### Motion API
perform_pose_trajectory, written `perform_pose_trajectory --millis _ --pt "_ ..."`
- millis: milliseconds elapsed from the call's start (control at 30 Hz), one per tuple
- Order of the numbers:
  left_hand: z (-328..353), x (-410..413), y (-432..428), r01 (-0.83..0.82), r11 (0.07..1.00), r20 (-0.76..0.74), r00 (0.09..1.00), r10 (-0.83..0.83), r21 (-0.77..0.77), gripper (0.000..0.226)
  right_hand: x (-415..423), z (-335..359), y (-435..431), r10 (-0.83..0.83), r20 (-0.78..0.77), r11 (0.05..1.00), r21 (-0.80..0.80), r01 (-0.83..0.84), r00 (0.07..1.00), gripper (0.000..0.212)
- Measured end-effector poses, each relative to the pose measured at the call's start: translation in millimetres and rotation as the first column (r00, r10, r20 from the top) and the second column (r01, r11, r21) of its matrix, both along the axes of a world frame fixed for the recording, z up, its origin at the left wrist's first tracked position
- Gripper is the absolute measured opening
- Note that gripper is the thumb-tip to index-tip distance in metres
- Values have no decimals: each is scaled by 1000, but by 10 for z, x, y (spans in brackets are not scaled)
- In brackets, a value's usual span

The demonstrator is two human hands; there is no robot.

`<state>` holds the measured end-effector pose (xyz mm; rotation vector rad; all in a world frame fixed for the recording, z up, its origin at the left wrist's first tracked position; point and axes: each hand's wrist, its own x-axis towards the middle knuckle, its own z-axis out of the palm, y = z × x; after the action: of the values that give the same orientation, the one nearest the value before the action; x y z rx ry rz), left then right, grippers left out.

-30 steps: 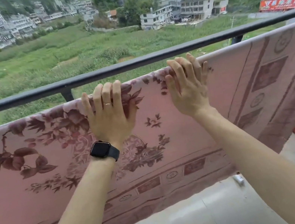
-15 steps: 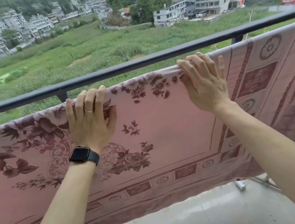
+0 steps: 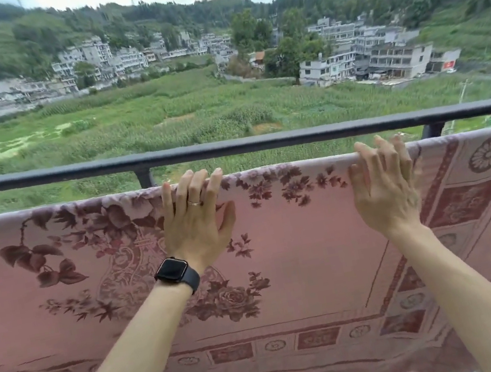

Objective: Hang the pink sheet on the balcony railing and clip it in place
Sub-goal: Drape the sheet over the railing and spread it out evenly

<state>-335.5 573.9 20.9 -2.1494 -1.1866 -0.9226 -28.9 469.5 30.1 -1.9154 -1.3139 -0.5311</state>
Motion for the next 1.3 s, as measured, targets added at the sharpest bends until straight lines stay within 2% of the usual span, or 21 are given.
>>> perform_pose_trajectory --millis 67,167,267,400,567,833,967,1133,1300 --pt "-17 -29 -90 30 999 17 999 -30 -42 67 -281 -70 -57 64 -21 997 31 -64 998 53" --pt "-251 -286 -294 49 992 47 998 -44 -120 73 -1007 -321 -135 271 123 955 88 -282 955 52" --pt "-701 -882 -558 -63 950 70 994 89 -306 74 -1820 -674 -155 421 195 901 25 -433 886 47" --pt "-1218 -2058 -895 -268 766 -42 953 301 -584 71 -2903 -1044 -149 573 79 817 -131 -561 816 45" --pt "-1439 -3666 -1162 -359 566 -62 878 475 -742 62 -4417 -1254 -37 743 -36 631 -292 -719 668 41" --pt "-1579 -6179 -1324 -429 482 -48 782 621 -764 56 -6733 -1415 264 859 -101 448 -327 -832 502 34" --pt "-1446 -7036 -1287 -446 485 -18 750 661 -752 60 -7600 -1258 392 878 -95 422 -307 -853 468 32" --pt "-1376 -7861 -1081 -500 493 -36 727 685 -712 50 -8485 -1117 685 912 -72 370 -283 -885 404 32" --pt "-1258 -8669 -671 -538 500 -30 701 713 -678 48 -9216 -1035 1122 911 -66 369 -310 -876 407 32"
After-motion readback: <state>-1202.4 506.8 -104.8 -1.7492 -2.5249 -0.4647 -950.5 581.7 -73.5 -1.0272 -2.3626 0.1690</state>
